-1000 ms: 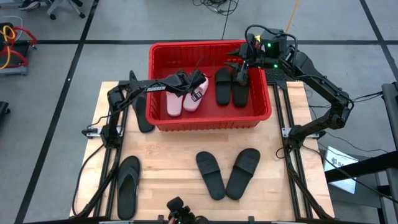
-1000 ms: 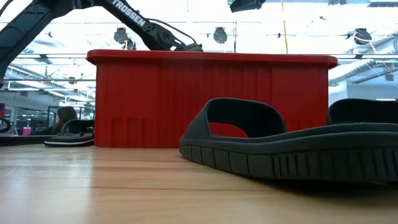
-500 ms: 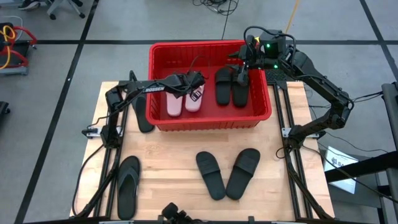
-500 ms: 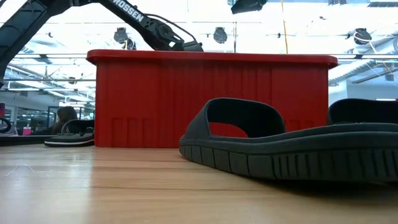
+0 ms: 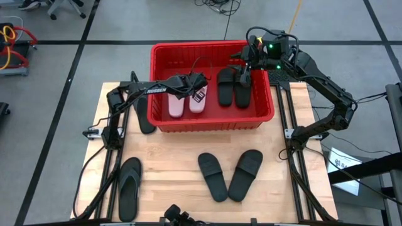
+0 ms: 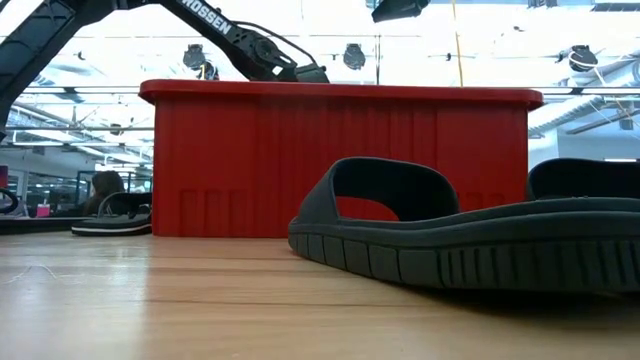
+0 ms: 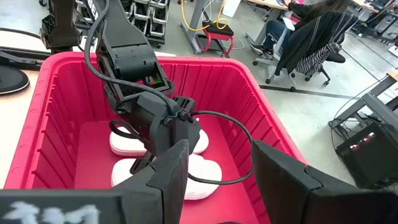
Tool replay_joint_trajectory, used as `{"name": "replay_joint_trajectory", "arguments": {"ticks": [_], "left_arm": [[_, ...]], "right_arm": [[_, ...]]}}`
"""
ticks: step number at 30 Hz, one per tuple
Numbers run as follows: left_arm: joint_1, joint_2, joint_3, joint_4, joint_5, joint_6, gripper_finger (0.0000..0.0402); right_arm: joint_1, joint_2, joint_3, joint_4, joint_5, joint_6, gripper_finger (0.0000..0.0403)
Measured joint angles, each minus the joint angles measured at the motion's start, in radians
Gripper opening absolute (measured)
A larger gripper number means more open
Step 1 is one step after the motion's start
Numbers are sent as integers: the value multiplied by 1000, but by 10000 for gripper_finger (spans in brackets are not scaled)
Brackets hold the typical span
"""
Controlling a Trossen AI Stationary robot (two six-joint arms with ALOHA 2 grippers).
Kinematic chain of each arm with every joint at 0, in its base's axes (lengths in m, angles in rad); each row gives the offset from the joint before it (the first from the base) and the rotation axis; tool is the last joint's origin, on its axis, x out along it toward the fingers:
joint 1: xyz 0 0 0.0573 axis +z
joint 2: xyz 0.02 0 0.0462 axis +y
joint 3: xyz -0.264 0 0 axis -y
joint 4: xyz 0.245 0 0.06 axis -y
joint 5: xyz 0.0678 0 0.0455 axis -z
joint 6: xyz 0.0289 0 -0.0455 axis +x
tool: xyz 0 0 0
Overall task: Pick and place slides into bin
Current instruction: Put the pink slide into the red bin
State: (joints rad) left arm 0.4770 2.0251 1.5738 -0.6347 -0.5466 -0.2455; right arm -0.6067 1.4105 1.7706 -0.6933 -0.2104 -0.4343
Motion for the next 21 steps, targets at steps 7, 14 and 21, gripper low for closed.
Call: {"name": "replay_joint_trajectory", "arguments": {"ticks": [7,14,21], "left_arm": [[3,0,0,-4,7,-19,62],[12,0,0,0,16,-25,112],[17,-6,0,-9,57,-19,146]], "right_arm": [[0,0,0,0,0,2,164],[0,0,0,0,0,3,164],[0,0,0,0,0,3,164]]}}
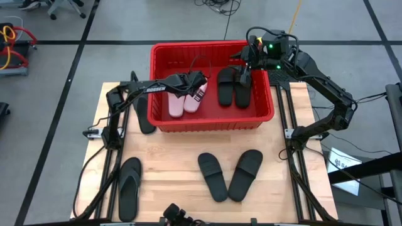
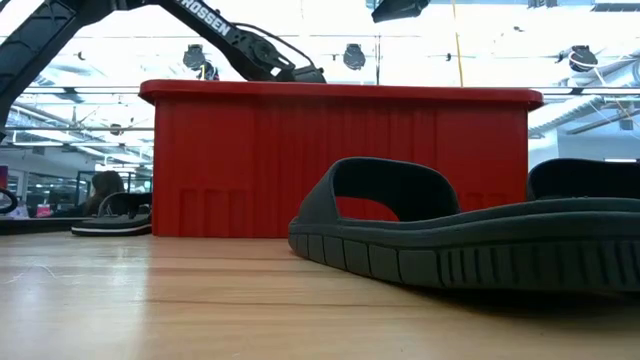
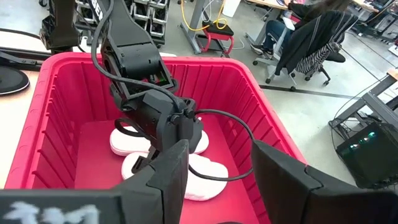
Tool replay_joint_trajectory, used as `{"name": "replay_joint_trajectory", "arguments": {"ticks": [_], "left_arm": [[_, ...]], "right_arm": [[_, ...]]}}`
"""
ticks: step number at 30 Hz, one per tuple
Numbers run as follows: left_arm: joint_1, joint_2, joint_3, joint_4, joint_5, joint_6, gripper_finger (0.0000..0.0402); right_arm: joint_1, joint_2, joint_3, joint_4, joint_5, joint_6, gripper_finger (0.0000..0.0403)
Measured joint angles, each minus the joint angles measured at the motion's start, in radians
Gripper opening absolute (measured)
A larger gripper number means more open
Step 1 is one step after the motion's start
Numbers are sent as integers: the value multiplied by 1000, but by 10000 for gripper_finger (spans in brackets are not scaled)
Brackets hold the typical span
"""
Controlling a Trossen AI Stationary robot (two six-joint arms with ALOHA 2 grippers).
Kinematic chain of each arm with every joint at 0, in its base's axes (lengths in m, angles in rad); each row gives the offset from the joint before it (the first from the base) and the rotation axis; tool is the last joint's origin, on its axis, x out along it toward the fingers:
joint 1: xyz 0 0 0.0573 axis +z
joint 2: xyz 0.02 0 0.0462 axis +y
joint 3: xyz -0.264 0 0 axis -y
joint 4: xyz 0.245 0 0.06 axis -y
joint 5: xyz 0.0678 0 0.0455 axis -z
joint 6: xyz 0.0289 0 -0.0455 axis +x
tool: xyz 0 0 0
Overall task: Pick and place slides into bin
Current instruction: Put the pink slide into the red bin, then put the black slide on top of the pink slide in the red bin
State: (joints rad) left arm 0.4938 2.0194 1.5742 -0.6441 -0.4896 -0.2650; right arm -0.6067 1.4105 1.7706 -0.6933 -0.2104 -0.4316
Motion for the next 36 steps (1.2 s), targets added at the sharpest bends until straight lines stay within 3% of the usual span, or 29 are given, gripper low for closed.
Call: {"name": "replay_joint_trajectory", "arguments": {"ticks": [4,11,17,26,32,36], "left_arm": [[-1,-47,0,-23,6,68,147],[-5,-243,0,-84,18,100,147],[-46,-410,1,-248,8,129,147],[-188,-578,1,-569,-8,-135,147],[-322,-602,0,-774,-8,-316,147],[-418,-609,0,-826,-8,-422,147]], "right_arm": [[0,0,0,0,0,0,164],[0,0,0,-16,0,0,164],[10,0,0,-93,-3,-8,164],[87,0,0,-144,-3,-86,164],[163,0,0,-152,-4,-105,164],[226,0,0,-205,-3,-109,164]]}}
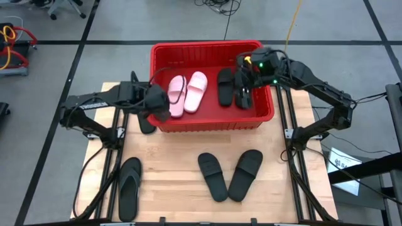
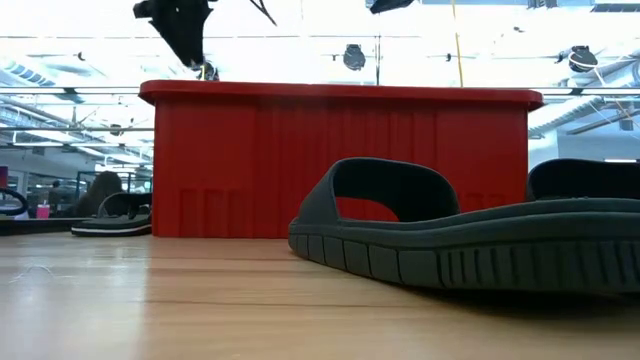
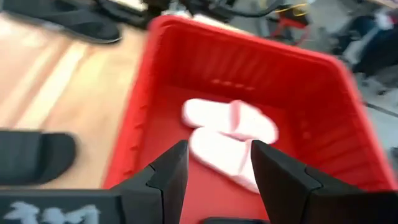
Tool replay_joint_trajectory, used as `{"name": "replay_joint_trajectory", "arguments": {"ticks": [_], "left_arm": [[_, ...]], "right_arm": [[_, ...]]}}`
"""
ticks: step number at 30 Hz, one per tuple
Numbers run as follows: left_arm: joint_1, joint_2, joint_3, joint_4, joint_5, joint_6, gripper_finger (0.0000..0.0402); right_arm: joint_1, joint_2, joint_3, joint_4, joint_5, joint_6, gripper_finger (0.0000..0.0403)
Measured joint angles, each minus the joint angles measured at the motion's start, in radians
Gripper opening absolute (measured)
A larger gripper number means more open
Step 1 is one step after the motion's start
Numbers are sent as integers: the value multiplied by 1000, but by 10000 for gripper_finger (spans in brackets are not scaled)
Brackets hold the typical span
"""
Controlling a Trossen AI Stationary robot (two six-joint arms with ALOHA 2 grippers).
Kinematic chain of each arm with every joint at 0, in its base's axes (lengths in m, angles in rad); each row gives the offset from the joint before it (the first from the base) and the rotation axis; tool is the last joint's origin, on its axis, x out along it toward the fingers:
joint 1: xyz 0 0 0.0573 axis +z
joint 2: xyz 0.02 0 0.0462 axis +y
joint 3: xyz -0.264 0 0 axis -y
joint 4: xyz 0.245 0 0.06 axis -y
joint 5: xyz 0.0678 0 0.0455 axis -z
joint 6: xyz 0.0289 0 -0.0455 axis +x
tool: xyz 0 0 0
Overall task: Pick and place slides into bin
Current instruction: Put the black slide on top of the pink slide in the red bin
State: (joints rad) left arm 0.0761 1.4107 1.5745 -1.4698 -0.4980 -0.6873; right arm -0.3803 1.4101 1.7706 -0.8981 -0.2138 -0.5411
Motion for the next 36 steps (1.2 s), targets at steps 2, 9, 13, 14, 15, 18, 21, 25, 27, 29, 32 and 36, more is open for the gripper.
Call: {"name": "replay_joint_trajectory", "arguments": {"ticks": [2,9,13,14,15,18,21,25,27,29,32,36], "left_arm": [[-48,-2,0,5,-1,-25,147],[-211,-16,0,-1,-32,-71,147],[-292,-29,0,-3,-35,-95,147],[-312,-31,0,-2,-36,-101,147],[-329,-33,0,-2,-42,-104,147],[-385,-38,0,-1,-56,-108,147],[-422,-42,0,7,-71,-108,147],[-460,-41,0,7,-80,-122,147],[-475,-41,0,7,-80,-143,147],[-486,-41,0,7,-80,-156,147],[-493,-41,0,8,-80,-161,147],[-493,-41,0,8,-80,-175,147]], "right_arm": [[43,0,0,-48,0,2,164],[255,0,0,-184,1,126,164],[385,0,0,-191,1,239,164],[414,0,0,-191,1,280,164],[442,0,0,-191,1,320,164],[516,0,0,-195,2,454,164],[574,0,0,-213,7,582,164],[626,-2,-53,-214,6,710,164],[649,-1,-97,-226,4,765,164],[673,-1,-148,-238,3,804,164],[693,-2,-247,-253,-1,815,164],[669,-8,-397,-264,-61,880,164]]}}
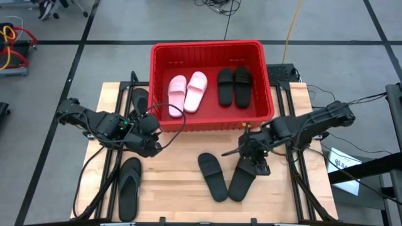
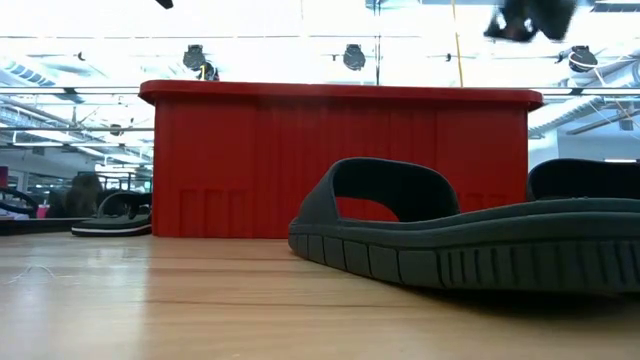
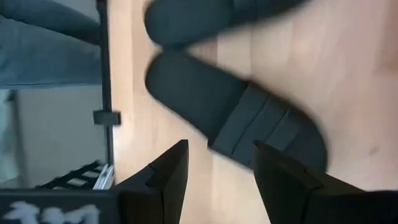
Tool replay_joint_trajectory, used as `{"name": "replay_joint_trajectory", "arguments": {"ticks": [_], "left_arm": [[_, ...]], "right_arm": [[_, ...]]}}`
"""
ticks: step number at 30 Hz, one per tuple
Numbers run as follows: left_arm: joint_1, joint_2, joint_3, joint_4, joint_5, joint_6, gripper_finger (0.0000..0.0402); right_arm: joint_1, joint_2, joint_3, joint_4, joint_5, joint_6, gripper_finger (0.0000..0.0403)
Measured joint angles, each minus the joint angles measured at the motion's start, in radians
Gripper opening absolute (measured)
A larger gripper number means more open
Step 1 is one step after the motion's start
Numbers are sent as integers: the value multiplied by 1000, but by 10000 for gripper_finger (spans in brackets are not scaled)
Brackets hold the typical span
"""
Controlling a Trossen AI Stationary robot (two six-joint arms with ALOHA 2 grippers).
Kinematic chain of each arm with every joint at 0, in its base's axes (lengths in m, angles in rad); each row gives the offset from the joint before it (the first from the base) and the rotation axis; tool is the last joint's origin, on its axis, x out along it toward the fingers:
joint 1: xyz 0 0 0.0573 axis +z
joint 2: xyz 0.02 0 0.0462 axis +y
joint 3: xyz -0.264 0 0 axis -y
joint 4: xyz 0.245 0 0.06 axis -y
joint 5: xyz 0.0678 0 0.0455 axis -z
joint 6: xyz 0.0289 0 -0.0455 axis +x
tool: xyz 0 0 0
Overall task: Pick and place slides into bin
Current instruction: Put the black slide on top of the pink slide in the red bin
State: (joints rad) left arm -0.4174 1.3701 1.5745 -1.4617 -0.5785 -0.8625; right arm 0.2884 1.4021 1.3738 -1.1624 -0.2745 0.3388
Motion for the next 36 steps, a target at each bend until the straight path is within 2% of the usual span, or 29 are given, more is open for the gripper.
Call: {"name": "replay_joint_trajectory", "arguments": {"ticks": [5,11,20,26,31,36], "left_arm": [[7,0,0,0,0,-11,147],[19,0,0,3,1,-27,147],[39,0,0,27,4,-31,147],[55,0,0,27,11,-33,147],[77,0,0,27,32,-26,147],[93,0,0,27,37,-12,147]], "right_arm": [[-57,-2,-183,52,-159,19,164],[-142,-21,-364,142,-223,15,164],[-230,-100,-547,278,-251,-56,164],[-239,-137,-646,409,-254,-71,164],[-239,-140,-695,431,-256,-89,164],[-241,-140,-729,479,-337,-93,164]]}}
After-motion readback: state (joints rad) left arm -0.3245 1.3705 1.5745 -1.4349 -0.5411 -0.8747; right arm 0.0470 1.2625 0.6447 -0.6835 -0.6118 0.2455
